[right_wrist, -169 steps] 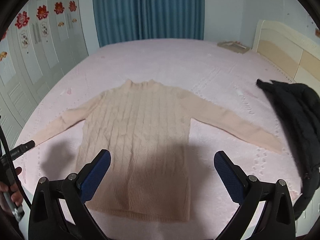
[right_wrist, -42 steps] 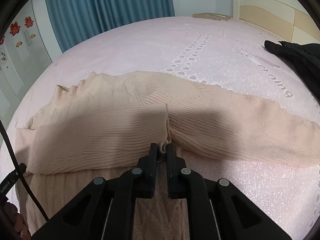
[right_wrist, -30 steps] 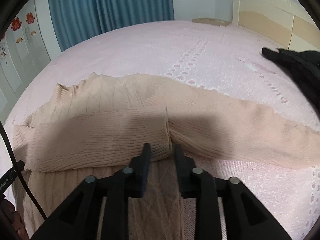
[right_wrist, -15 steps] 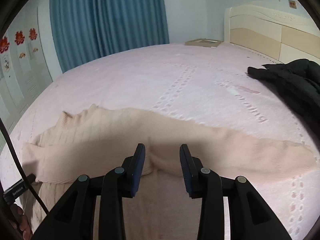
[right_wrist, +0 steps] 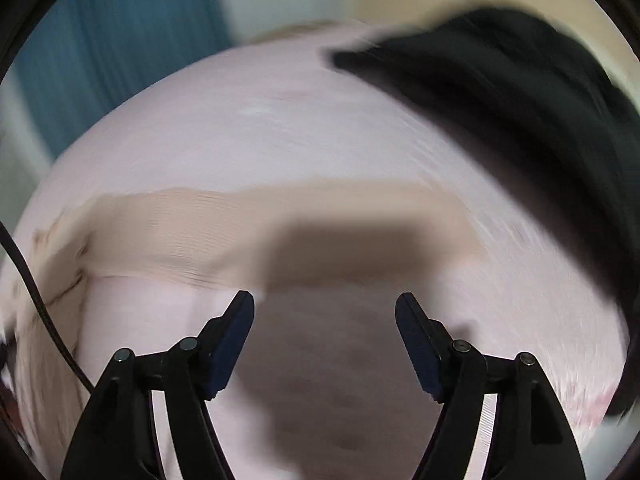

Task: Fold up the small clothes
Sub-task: 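Grasp the other sleeve cuff with the right tool and lift it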

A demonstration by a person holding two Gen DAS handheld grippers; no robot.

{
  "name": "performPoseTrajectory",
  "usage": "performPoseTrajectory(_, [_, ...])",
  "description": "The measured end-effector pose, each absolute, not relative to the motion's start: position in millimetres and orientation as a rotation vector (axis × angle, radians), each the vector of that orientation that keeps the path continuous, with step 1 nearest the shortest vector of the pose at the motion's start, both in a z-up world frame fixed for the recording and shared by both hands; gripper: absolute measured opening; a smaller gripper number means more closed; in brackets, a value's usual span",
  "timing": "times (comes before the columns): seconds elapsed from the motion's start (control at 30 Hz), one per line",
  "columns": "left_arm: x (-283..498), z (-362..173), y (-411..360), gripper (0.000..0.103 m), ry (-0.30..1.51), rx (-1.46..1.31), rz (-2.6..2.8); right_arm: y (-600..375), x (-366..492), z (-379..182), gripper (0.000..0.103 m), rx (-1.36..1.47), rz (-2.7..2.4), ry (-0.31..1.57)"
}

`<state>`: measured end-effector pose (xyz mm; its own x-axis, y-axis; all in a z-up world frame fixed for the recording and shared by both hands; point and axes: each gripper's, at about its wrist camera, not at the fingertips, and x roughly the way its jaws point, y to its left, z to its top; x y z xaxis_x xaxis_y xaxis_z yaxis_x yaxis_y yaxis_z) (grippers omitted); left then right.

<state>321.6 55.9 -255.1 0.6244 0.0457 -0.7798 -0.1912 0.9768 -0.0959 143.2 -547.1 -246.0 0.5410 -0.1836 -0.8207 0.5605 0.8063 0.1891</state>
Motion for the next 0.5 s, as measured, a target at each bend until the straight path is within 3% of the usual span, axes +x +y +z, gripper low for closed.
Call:
performPoseTrajectory(0.37, [324,-257,56,0.083,0.891,-0.184,0.133,-584,169,-251,0.07,0.645,-0.468,0.808])
performPoseTrajectory(0.5, [324,-257,56,0.083,0.89,-0.185,0.133,-596,176,-251,0.052,0.681,-0.53,0.79])
